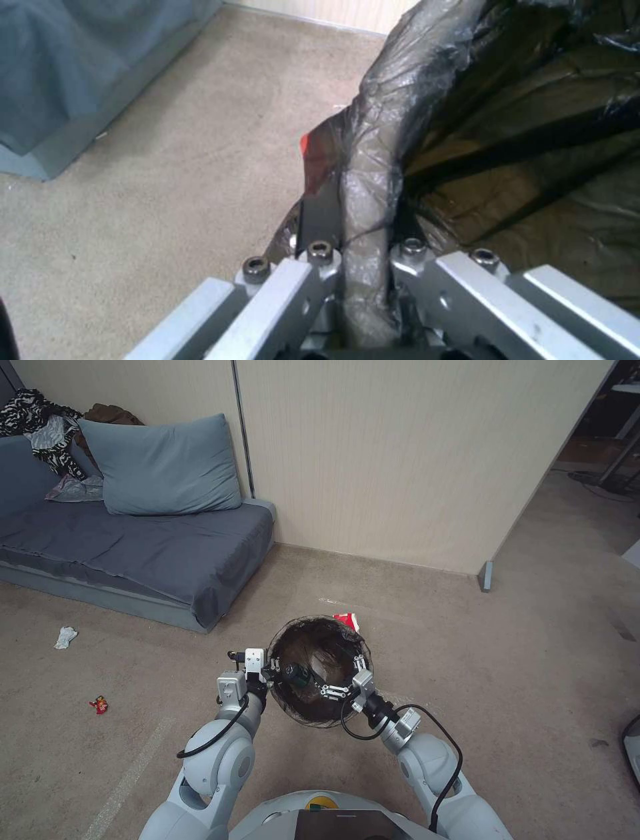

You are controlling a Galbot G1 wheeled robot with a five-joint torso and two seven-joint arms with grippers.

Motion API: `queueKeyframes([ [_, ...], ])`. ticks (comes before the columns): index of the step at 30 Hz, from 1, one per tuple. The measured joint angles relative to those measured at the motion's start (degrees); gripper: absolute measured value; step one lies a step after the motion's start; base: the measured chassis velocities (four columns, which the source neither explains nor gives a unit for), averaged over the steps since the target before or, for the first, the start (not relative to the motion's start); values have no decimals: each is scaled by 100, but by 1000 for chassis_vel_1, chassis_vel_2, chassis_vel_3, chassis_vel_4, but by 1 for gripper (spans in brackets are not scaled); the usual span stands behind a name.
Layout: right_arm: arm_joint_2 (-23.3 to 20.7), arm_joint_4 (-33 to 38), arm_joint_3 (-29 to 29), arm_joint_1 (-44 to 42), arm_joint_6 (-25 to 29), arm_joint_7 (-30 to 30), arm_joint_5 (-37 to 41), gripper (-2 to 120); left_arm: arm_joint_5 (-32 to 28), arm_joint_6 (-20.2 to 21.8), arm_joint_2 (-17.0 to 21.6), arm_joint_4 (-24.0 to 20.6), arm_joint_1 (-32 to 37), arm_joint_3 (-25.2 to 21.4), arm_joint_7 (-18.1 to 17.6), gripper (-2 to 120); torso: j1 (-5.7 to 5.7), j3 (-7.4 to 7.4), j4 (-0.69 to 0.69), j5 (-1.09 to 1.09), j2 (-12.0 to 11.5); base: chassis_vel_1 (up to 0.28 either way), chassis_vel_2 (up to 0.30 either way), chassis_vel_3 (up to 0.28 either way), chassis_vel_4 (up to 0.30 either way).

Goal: Pick up the trash bin, then pick up the garbage from the floor and place it into the trash bin.

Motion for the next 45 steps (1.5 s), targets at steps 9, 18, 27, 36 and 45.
queueKeyframes([
  [9, -2, 96, 65, 11, 30, 18, 7, 100, -24, 9, 15, 1, -15, -12, 3, 0, 0, 0, 0, 1, 0, 0, 0, 0, 0],
  [18, 193, 1553, 537, -168, 119, 900, -120, 100, -15, 7, 65, 11, 2, -184, 7, 0, 0, 0, 0, 0, 0, 0, 0, 0, 0],
  [27, 592, 1825, 912, -641, 174, 1886, -413, 100, 94, -32, 84, -39, 31, -399, 15, 0, 0, 0, -1, -1, 0, 0, 0, 0, 0],
  [36, 989, 1250, 1005, -889, 390, 2445, -510, 100, 315, -174, 96, -73, 82, -618, 23, 0, 0, 0, 1, 0, 0, 0, 0, 0, 0],
  [45, 1178, 927, 1093, -1131, 876, 2499, -544, 100, 421, -244, -38, -98, 135, -668, 34, 0, 0, 0, -1, 0, 0, 0, 0, 0, 0],
])
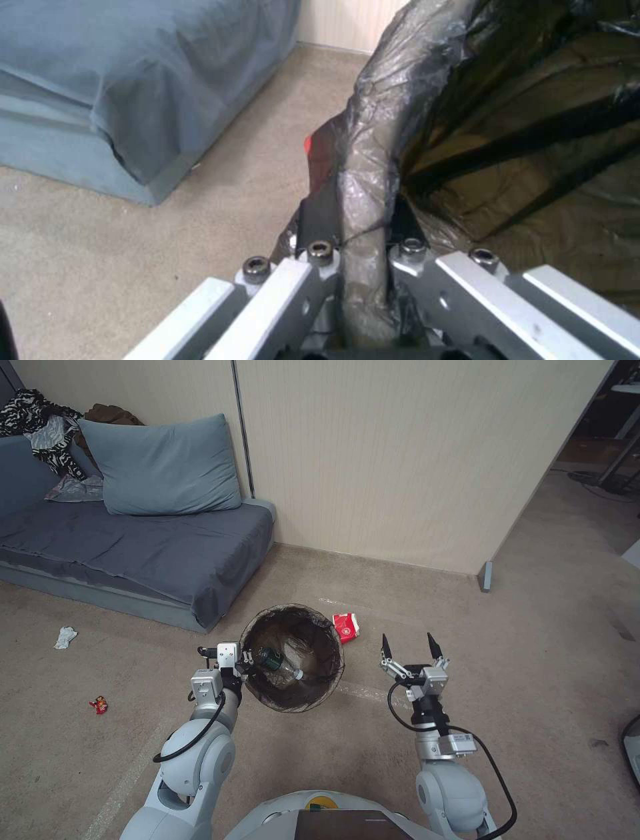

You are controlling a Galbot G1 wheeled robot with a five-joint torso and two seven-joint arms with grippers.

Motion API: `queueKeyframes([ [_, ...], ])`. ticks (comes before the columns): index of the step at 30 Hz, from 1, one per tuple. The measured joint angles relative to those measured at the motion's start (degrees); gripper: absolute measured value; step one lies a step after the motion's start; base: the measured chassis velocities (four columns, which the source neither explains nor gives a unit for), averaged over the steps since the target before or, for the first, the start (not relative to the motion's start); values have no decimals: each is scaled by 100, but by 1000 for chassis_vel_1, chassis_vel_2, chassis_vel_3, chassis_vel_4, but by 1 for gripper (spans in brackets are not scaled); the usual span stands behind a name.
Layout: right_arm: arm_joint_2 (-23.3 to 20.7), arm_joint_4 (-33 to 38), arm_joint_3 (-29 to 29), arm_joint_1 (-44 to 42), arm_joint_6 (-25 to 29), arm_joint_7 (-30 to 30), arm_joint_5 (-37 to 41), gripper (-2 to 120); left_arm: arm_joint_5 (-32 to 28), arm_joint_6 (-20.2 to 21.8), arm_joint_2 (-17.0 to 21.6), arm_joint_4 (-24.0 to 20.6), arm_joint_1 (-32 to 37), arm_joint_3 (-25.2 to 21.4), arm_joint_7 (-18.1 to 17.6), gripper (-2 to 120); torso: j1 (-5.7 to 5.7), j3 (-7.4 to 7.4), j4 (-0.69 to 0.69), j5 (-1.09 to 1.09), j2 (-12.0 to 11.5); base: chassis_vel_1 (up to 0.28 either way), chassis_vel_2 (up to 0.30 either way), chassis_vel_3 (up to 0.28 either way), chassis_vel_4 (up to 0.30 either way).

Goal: Pick up the trash bin, then pick up the garbage from the floor and place it into the trash bin.

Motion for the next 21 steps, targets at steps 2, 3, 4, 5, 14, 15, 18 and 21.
queueKeyframes([
  [2, 9, -20, 2, -15, 28, 0, -17, 100, 8, -2, -6, 0, 0, 0, 0, 0, 0, 0, 0, 0, 0, 0, 0, 0, 0],
  [3, 9, -20, 2, -15, 28, 0, -17, 100, 8, -2, -6, 0, 0, 0, 0, 0, 0, 0, 0, 0, 0, 0, 0, 0, 0],
  [4, 10, -24, 3, -17, 32, 0, -20, 100, 11, -3, -7, 0, 0, 0, 0, 0, 0, 0, 0, 0, 0, 0, 0, 0, 0],
  [5, 15, -37, 5, -24, 49, 0, -31, 100, 16, -3, -10, 0, -1, 0, 0, 0, 0, 0, 0, 0, 0, 0, 0, 0, 0],
  [14, 24, -113, 19, -2, 114, 10, -75, 100, 50, -11, -24, 1, 4, 4, 1, 0, 0, 0, 0, 0, 0, 0, 0, 0, 0],
  [15, 24, -113, 19, -2, 114, 10, -75, 100, 50, -11, -24, 1, 4, 4, 1, 0, 0, 0, 0, 0, 0, 0, 0, 0, 0],
  [18, 22, -120, 14, 16, 107, 1, -75, 100, 63, -14, -26, 1, 11, 5, 1, 0, 0, 0, 1, 0, 0, 0, 0, 0, 0],
  [21, 22, -157, -5, 44, 100, -11, -76, 100, 76, -22, -47, 0, 21, 19, 2, 0, 0, 0, 0, 0, 0, -70, 75, 62, -61],
])
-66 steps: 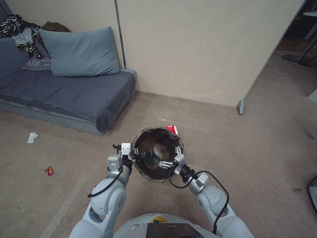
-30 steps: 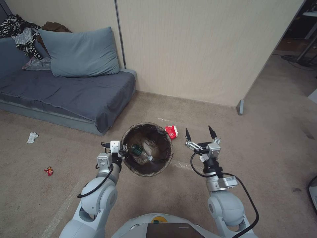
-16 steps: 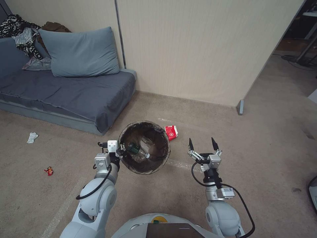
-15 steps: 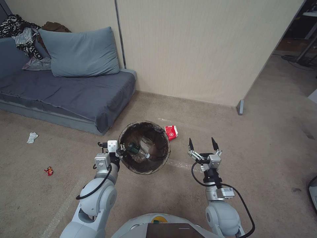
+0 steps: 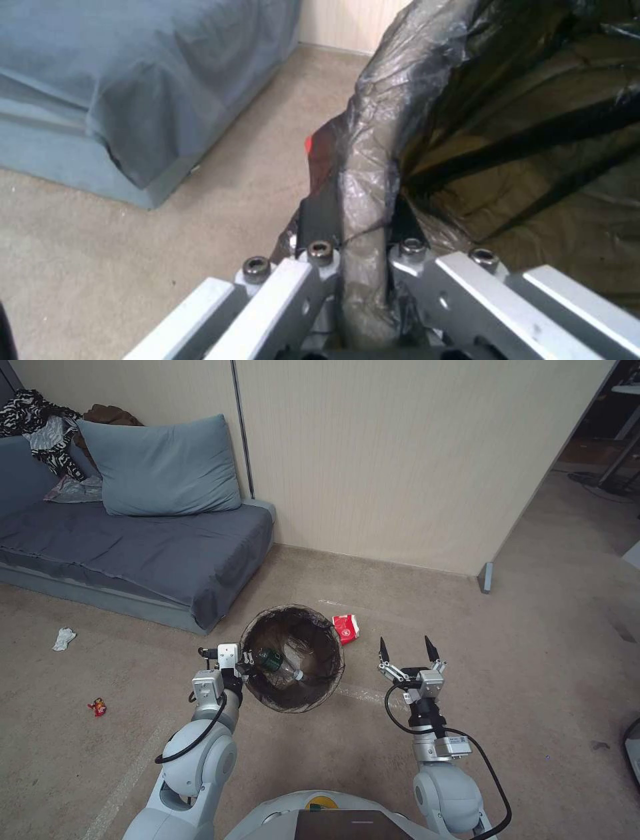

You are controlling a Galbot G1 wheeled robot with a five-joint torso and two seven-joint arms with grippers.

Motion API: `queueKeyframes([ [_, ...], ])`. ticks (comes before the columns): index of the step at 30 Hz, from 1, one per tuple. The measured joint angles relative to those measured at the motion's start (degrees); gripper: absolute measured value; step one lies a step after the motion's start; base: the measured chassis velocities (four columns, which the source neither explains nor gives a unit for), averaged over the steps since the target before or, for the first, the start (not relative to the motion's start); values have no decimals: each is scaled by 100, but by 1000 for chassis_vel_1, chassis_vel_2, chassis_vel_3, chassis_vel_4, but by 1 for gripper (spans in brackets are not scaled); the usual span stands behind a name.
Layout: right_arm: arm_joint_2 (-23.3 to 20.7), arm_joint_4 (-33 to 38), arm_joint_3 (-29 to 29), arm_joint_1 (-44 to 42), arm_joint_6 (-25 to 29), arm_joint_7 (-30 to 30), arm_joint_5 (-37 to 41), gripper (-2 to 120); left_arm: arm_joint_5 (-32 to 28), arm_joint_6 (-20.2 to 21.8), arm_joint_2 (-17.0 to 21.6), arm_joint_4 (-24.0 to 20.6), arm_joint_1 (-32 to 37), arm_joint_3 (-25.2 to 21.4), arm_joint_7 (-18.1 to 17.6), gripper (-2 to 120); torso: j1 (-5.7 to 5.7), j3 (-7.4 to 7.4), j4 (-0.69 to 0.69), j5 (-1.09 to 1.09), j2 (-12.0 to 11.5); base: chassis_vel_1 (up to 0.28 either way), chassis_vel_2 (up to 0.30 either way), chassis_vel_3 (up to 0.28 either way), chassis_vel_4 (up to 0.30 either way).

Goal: Pick up the trash bin, then pick up the garbage from the floor and place it into the trash bin.

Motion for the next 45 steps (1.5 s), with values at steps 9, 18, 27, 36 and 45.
queueKeyframes([
  [9, -10, -8, -27, 23, -22, -34, 32, 100, 42, -12, -22, 64, -8, -31, 4, 0, 0, 0, 1, 0, 0, -167, 179, 179, -196],
  [18, -15, -57, -38, 46, 11, -109, 32, 100, 53, -24, -35, 99, -23, -46, 7, 0, 1, 1, 2, 0, -1, -159, 164, 174, -169],
  [27, -55, -192, -59, 172, 257, -159, -75, 100, 52, -24, -35, 113, -43, -42, 6, 0, 0, 1, 0, 0, -1, -71, 58, 58, -63],
  [36, -460, -459, -159, 847, -461, -12, -156, 100, 49, -15, -5, 37, -33, -70, -2, 0, 0, 0, 1, 0, 0, 0, 0, 0, 0],
  [45, -879, -1020, -421, 1549, -2046, 36, 557, 100, 55, -7, -3, -10, -31, -131, -19, 0, 0, 0, 1, 0, 0, 0, 0, 0, 0],
])
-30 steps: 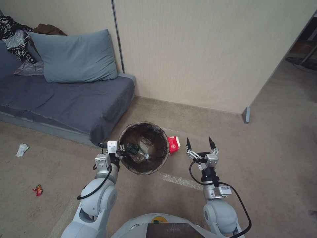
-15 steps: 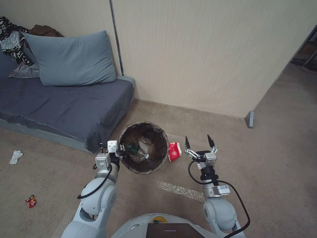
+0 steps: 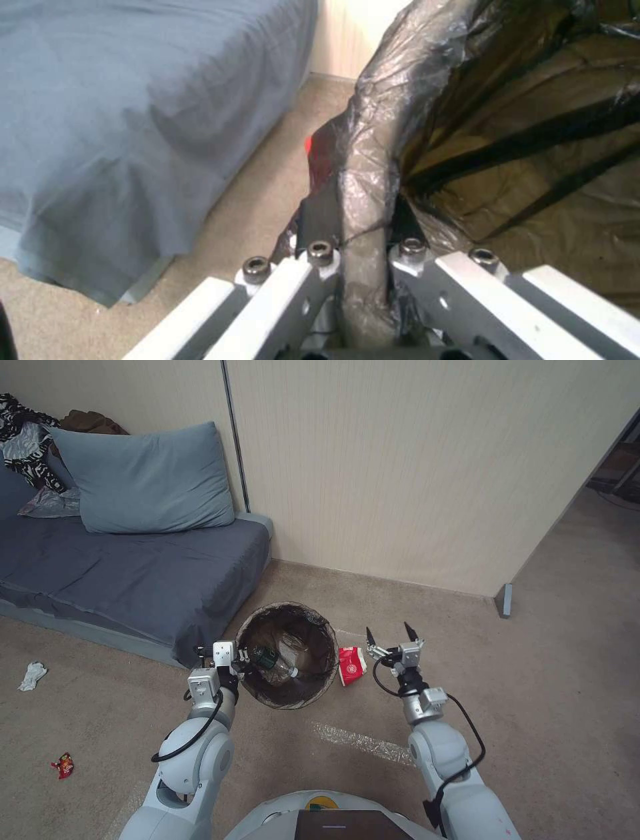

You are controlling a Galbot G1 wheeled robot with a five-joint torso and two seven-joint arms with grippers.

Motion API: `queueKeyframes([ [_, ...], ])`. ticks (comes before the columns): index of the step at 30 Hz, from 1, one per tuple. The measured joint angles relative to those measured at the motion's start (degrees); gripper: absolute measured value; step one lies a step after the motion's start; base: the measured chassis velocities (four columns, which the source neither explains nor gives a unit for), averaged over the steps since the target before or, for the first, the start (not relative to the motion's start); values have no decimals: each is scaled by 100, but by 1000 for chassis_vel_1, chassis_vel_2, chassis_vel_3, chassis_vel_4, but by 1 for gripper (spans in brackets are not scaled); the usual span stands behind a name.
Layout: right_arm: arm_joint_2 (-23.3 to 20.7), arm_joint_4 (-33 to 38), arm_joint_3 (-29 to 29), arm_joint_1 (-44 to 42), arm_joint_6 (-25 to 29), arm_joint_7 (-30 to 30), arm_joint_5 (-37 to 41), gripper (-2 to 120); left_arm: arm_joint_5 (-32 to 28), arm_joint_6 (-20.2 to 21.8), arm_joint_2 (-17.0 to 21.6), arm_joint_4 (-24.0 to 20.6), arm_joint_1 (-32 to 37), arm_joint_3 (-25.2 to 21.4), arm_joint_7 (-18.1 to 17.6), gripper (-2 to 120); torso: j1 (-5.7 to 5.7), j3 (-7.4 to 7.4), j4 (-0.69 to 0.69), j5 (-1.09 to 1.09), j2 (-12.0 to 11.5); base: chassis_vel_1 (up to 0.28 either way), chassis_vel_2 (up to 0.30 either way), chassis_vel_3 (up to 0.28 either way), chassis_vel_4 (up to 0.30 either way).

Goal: Pick up the trash bin, then pick up the garbage from the floor and place it into the trash bin.

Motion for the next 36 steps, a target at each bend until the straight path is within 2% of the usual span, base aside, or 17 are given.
queueKeyframes([
  [2, -98, -333, -89, 284, -448, -31, 203, 100, 2, 7, 2, -34, -1, -16, -5, 0, 0, 0, 0, 1, 0, 0, 0, 0, 0],
  [3, -98, -333, -89, 284, -448, -31, 203, 100, 2, 7, 2, -34, -1, -16, -5, 0, 0, 0, 0, 1, 0, 0, 0, 0, 0],
  [5, -174, -765, -173, 599, -684, -105, 385, 100, 10, 13, 0, -52, 1, -27, -7, 0, 0, 0, 0, 1, 0, 0, 0, 0, 0],
  [22, -261, -1375, -382, 1038, -980, -195, 732, 100, 31, 15, -19, -66, 20, -32, -8, 0, 0, 0, -1, 1, 0, 0, 0, 0, 0],
  [26, -289, -1825, -569, 1407, -1174, -240, 858, 100, 71, 15, -38, -67, 34, -17, -9, 0, 0, 1, 2, 1, 0, 0, 0, 0, 0],
  [27, -285, -1966, -632, 1489, -1191, -220, 859, 100, 86, 15, -46, -67, 44, -11, -10, 0, 0, 0, -3, -2, 0, 0, 0, 0, 0],
  [30, -259, -2293, -771, 1692, -1229, -182, 855, 100, 116, 13, -78, -67, 68, 11, -8, 0, 0, 1, -1, 1, 0, 0, 0, 0, 0],
  [36, -118, -3390, -1128, 2276, -1133, -216, 603, 100, 162, 5, -122, -37, 80, 14, -8, 0, 0, 0, -1, -1, 0, 0, 0, 0, 0],
])
